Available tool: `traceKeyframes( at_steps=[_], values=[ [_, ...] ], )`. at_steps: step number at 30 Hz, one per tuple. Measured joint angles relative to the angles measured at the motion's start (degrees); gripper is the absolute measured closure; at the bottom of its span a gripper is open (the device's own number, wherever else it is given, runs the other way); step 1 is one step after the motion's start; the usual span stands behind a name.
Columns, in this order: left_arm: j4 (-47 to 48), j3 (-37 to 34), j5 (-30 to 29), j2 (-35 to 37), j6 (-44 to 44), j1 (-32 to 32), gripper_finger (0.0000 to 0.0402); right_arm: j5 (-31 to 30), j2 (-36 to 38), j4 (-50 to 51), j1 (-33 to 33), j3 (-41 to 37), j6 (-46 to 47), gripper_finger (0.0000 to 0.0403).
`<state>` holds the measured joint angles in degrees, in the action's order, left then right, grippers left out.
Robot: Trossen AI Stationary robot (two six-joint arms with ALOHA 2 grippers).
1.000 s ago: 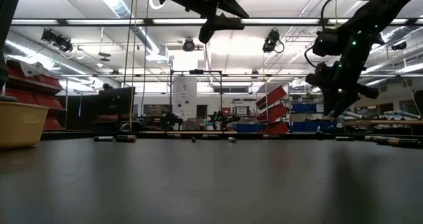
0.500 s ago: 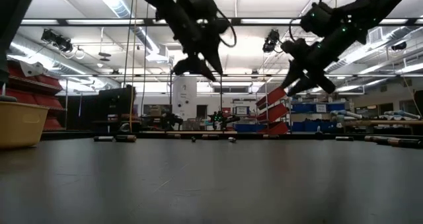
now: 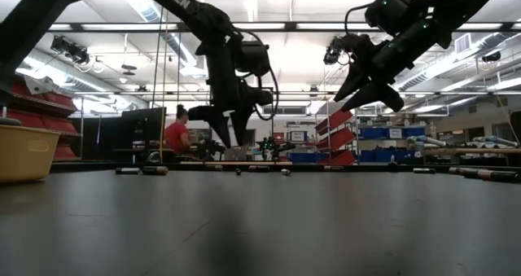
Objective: Sort batteries
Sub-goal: Put the silver battery into the green bin
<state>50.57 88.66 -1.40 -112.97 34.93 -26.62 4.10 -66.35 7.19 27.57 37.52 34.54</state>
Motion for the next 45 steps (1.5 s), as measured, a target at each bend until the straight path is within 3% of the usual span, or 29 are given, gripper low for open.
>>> traceKeyframes(
  at_steps=[17,36,40,45],
  values=[
    [-7.34,0.04,-0.26,-4.10,12.43,-0.25,0.0243,3.17,0.02,-4.48,-0.13,0.00,-3.88,0.0278],
    [-4.18,0.24,1.00,-8.66,9.88,0.51,0.0244,5.48,0.04,-5.02,0.00,0.00,-4.59,0.0278],
    [-3.08,0.26,1.05,-8.70,5.16,0.49,0.0277,6.12,0.04,-5.07,0.02,0.00,-4.54,0.0278],
    [-1.90,0.26,1.97,-8.72,-0.11,0.44,0.0374,6.12,0.04,-5.11,0.02,0.00,-4.66,0.0278]
  ],
)
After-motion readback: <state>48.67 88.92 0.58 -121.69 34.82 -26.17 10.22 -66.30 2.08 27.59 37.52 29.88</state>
